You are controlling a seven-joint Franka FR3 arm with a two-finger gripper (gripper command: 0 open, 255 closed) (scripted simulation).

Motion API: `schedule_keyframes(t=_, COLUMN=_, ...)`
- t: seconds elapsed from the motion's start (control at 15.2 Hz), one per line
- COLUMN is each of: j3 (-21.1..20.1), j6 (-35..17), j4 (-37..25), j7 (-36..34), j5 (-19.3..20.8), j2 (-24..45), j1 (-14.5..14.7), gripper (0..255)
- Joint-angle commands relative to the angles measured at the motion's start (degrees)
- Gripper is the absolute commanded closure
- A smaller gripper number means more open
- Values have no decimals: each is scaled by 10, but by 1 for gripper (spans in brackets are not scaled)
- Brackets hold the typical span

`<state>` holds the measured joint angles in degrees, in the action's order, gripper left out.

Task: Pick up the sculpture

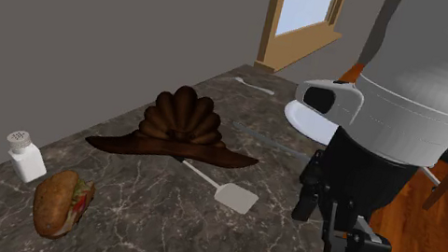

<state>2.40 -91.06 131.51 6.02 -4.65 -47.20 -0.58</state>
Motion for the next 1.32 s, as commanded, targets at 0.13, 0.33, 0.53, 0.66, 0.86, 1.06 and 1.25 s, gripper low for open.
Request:
schedule_keyframes(t=0.13, j3=19, j6=-14, j4=-20, j7=14, j5=7, j2=30, j1=-6, gripper=0)
schedule_keyframes(t=0.33, j3=48, j6=-31, j4=-53, j7=35, j5=13, j2=76, j1=-13, gripper=0)
schedule_keyframes(t=0.53, j3=77, j6=-46, j4=-91, j7=57, j5=15, j2=123, j1=-19, gripper=0)
schedule_keyframes(t=0.66, j3=97, j6=-54, j4=-120, j7=72, j5=13, j2=156, j1=-21, gripper=0)
schedule_keyframes(t=0.86, j3=126, j6=-62, j4=-167, j7=95, j5=5, j2=208, j1=-24, gripper=0)
schedule_keyframes(t=1.06, j3=157, j6=-65, j4=-219, j7=119, j5=-9, j2=262, j1=-27, gripper=0)
schedule_keyframes(t=1.25, j3=188, j6=-63, j4=-278, j7=145, j5=-30, j2=319, j1=-30, gripper=0)
